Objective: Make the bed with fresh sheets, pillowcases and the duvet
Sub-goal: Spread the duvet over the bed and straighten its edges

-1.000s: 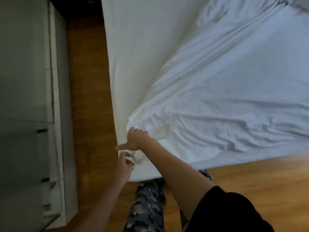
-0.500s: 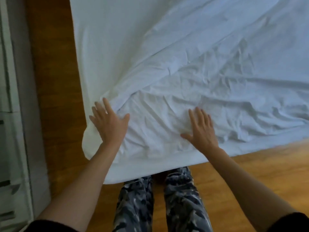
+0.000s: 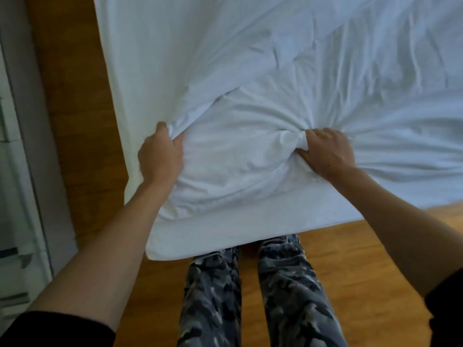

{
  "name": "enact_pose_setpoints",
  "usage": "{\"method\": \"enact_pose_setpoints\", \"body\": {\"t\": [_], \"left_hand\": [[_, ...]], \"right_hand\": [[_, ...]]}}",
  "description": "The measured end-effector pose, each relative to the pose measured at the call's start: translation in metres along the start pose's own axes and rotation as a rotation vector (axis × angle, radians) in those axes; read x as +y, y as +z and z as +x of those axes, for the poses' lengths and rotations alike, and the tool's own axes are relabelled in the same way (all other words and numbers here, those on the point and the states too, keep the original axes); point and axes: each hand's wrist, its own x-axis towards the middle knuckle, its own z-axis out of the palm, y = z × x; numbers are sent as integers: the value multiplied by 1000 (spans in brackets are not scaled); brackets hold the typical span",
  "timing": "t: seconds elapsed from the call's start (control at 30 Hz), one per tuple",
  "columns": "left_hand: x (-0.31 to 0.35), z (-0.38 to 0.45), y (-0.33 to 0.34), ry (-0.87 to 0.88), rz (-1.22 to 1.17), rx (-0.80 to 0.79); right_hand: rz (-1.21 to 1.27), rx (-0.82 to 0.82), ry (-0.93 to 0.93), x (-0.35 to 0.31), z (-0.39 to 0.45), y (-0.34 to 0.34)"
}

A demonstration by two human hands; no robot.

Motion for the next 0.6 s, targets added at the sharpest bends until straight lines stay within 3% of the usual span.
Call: {"method": "enact_pose_setpoints", "body": {"t": [0.27, 0.47, 0.6], "left_hand": [[-51, -70, -62, 82, -33, -116], [-90, -120, -106, -53, -115, -218], [-112, -116, -95, -176, -117, -234]], "right_hand": [[87, -104, -37, -39, -79, -43], [175, -39, -106, -64, -133, -63], [235, 44, -159, -74, -145, -51]]}}
